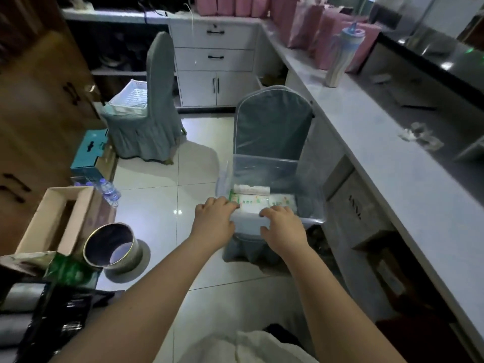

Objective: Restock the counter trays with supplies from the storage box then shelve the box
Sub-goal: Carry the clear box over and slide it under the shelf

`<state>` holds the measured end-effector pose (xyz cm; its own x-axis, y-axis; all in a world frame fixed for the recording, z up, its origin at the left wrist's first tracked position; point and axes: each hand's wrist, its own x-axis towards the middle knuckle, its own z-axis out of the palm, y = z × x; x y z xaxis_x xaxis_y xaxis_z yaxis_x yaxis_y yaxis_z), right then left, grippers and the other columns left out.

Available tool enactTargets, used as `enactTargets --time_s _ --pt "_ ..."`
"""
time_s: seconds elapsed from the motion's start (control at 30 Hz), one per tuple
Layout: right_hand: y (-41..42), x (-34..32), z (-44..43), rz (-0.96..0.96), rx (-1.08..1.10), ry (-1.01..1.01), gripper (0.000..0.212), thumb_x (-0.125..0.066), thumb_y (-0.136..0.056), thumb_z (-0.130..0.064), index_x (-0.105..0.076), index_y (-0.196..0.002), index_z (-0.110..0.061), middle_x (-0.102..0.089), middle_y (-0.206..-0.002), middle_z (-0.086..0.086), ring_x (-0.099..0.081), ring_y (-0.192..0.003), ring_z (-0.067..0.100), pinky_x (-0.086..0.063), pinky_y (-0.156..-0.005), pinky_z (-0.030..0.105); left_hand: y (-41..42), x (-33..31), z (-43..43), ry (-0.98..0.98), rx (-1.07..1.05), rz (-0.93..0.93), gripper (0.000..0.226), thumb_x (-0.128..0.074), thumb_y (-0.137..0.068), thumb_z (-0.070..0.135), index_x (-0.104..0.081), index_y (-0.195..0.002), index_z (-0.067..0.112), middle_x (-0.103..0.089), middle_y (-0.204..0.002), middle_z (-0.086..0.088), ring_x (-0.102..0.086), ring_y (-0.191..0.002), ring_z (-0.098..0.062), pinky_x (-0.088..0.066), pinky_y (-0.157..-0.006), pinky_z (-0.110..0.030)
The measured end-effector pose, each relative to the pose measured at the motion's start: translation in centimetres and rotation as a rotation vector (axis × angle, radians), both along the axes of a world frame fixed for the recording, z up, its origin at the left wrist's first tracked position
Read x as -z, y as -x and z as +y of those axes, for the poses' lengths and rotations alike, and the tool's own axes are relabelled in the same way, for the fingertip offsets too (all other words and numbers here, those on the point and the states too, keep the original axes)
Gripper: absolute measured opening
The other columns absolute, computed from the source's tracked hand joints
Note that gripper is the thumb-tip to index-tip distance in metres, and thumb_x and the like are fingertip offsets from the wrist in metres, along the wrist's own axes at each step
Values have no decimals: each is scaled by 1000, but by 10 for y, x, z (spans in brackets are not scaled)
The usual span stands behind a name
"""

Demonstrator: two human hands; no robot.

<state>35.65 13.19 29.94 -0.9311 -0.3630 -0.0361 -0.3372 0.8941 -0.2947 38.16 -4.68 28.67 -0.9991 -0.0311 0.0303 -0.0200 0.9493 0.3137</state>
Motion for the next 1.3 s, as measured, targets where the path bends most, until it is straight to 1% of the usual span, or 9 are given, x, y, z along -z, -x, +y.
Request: enactTargets --time_s 0.2,0.3,0.53,0.63,0.77,0.93,1.07,1.17,1.3 --pt "87 -21 -13 135 77 42 36 -66 -84 -22 -61 -119 -21 -61 -121 2 -49 -111 27 -43 -90 39 121 -33 -15 13 55 126 43 -55 -86 27 -50 -128 30 -53 -128 1 -45 -116 -25 -36 -92 -41" --pt "141 -25 -13 184 108 36 35 -66 -82 -21 -62 -117 -18 -62 -119 4 -50 -110 29 -43 -87 40 186 -47 -9 63 128 170 44 -55 -83 24 -50 -127 29 -53 -125 0 -45 -114 -25 -36 -91 -40" --pt "262 -33 0 163 139 86 36 -63 -81 -12 -64 -117 -19 -63 -117 3 -50 -108 30 -44 -87 42 320 -59 8 170 268 99 47 -55 -84 25 -47 -130 28 -50 -127 -1 -40 -118 -26 -32 -95 -41" --pt "308 -46 11 208 235 114 35 -64 -83 -13 -64 -117 -18 -63 -119 3 -49 -111 30 -43 -88 43 373 -73 18 140 311 148 45 -57 -84 28 -49 -129 29 -51 -126 -1 -40 -118 -27 -31 -97 -44" --pt "335 -49 29 208 340 107 33 -61 -84 -15 -63 -117 -18 -61 -122 2 -47 -115 30 -42 -90 42 421 -82 49 85 404 197 45 -57 -83 29 -49 -128 29 -52 -126 -1 -41 -119 -27 -30 -98 -45" --pt "362 -46 63 193 556 28 37 -58 -83 -12 -61 -119 -17 -61 -117 5 -48 -110 31 -43 -87 43 491 -91 129 46 641 142 48 -56 -85 27 -46 -132 28 -49 -131 -4 -39 -122 -28 -29 -100 -45" --pt "382 -48 79 221 758 -18 38 -58 -82 -14 -60 -120 -21 -63 -115 2 -48 -106 29 -44 -82 41 525 -92 175 15 871 161 47 -54 -84 25 -47 -130 29 -50 -130 -1 -40 -118 -26 -31 -96 -42" --pt "393 -35 80 188 925 -25 37 -58 -85 -14 -59 -122 -20 -60 -121 1 -46 -112 28 -42 -87 40 547 -74 182 -27 1019 175 46 -54 -85 23 -48 -130 29 -51 -128 0 -41 -117 -25 -32 -95 -40" --pt "389 -7 52 108 1152 -52 37 -60 -84 -18 -58 -121 -18 -59 -121 4 -46 -112 28 -39 -88 40 562 -39 167 -41 1216 90 45 -55 -85 25 -48 -130 27 -51 -126 -1 -41 -118 -25 -34 -95 -41"
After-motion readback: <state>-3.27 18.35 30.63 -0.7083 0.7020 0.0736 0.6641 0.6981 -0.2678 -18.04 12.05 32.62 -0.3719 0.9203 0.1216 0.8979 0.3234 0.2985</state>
